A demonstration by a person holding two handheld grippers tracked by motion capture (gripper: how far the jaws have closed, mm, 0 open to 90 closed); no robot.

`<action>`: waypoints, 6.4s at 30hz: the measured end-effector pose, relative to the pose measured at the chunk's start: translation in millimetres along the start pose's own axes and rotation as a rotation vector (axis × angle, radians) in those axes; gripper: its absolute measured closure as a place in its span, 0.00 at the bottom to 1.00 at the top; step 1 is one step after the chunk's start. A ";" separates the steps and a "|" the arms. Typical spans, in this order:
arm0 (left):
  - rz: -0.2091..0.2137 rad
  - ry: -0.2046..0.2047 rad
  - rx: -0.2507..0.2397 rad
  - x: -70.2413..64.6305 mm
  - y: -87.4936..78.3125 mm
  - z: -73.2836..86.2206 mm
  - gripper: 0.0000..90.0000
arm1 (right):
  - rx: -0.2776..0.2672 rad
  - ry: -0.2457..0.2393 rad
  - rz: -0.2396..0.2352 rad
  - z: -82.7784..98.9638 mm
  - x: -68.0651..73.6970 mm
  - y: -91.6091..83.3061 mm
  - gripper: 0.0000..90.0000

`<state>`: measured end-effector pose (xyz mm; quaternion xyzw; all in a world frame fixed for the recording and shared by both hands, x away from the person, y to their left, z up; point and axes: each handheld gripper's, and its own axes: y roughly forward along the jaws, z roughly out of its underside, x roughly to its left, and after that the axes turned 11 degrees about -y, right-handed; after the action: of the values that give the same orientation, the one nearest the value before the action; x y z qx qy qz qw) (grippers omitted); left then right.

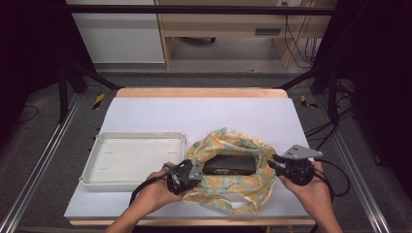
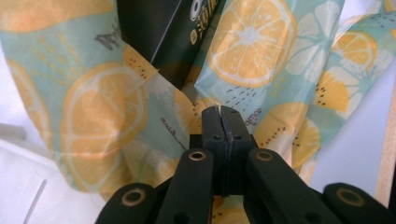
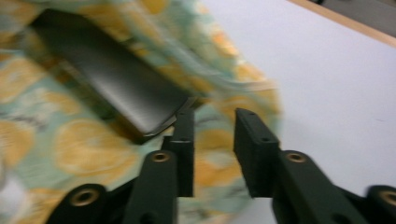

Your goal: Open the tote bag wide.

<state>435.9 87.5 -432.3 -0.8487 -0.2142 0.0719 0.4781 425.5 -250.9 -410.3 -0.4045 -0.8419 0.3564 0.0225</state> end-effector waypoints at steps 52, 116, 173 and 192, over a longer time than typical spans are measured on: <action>-0.161 -0.073 -0.114 63.8 14.8 -62.5 0.97 | -0.006 -0.086 -0.148 18.4 77.0 32.7 1.00; -0.185 -0.120 0.051 76.9 21.5 -12.8 1.00 | 0.024 -0.086 -0.244 -19.2 111.5 70.0 1.00; -0.055 -0.214 -0.088 5.8 20.1 25.0 1.00 | -0.052 -0.034 -0.233 -10.5 94.7 44.3 1.00; -0.050 -0.198 -0.087 1.4 22.0 26.2 1.00 | -0.068 0.040 0.016 -9.9 3.2 50.3 1.00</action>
<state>435.0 98.6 -464.7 -0.8517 -0.2846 0.1341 0.4190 460.0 -221.8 -434.8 -0.4188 -0.8497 0.3195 0.0224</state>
